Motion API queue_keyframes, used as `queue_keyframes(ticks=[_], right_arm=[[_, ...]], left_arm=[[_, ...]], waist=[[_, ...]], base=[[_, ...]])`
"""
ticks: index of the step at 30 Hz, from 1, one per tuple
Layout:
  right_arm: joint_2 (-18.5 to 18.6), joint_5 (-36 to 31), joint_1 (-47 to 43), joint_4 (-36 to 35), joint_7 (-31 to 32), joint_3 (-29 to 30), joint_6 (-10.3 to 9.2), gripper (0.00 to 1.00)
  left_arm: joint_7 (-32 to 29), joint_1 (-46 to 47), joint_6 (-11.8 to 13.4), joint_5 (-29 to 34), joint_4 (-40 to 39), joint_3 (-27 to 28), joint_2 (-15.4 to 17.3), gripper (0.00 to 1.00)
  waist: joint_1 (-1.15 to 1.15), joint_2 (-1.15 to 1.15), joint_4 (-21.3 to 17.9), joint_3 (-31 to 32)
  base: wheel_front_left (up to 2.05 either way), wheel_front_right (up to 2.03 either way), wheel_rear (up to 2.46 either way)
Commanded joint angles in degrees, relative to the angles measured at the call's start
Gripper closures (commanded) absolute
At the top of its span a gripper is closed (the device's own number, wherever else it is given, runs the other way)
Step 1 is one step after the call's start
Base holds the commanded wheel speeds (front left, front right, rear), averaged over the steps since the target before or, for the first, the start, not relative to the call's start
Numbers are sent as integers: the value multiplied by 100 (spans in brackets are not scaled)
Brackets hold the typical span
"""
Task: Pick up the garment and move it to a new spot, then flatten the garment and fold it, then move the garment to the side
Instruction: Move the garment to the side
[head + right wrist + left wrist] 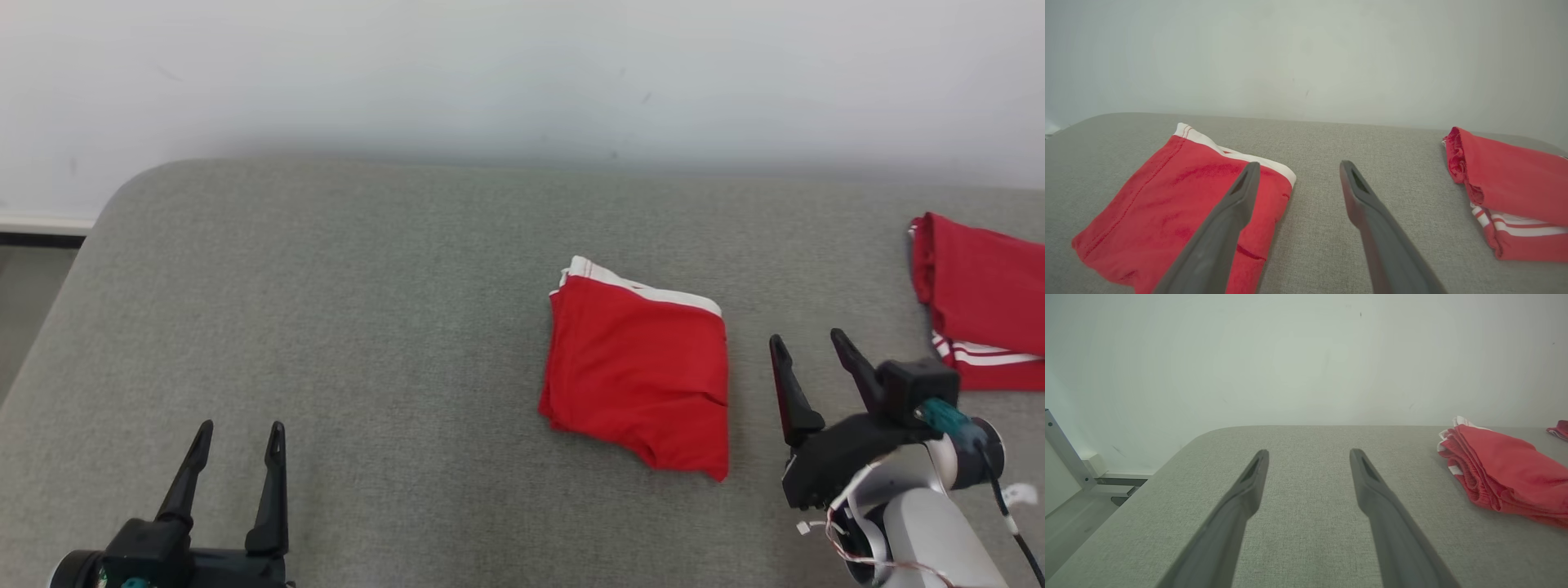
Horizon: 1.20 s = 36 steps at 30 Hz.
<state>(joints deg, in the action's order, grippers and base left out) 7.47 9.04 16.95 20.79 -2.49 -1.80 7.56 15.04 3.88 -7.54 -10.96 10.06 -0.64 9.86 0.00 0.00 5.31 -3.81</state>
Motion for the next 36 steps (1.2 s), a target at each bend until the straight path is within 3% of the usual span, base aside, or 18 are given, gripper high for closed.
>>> queue_keyframes(ticks=[1,9,21,22,23,24,25,36], right_arm=[[-7,-75,130,166,95,5,-13,0],[-201,-145,855,1452,406,106,-13,0],[-442,-147,1468,3205,217,272,-12,0],[-465,-82,1479,3312,201,220,-11,17],[-483,-25,1491,3404,194,152,1,47],[-499,35,1500,3478,164,81,2,65],[-506,97,1512,3517,103,20,2,100],[-227,233,1926,3757,-110,-618,-6,100]], left_arm=[[17,76,12,-55,18,-32,2,0],[17,284,12,-133,60,-174,31,0],[17,623,13,-237,136,-316,130,0],[17,623,13,-240,142,-313,136,0],[17,620,13,-241,144,-299,141,0],[17,611,13,-243,143,-281,142,0],[17,598,13,-242,147,-268,143,0],[17,578,13,-243,174,-272,152,0]], waist=[[0,0,131,-105],[0,0,415,-382],[0,0,654,-777],[0,0,651,-785],[0,0,636,-789],[0,0,620,-787],[0,0,599,-780],[0,0,358,-664]], base=[[0,0,0],[0,0,0],[0,0,0],[0,0,0],[0,0,0],[0,0,0],[0,0,0],[0,0,0]])
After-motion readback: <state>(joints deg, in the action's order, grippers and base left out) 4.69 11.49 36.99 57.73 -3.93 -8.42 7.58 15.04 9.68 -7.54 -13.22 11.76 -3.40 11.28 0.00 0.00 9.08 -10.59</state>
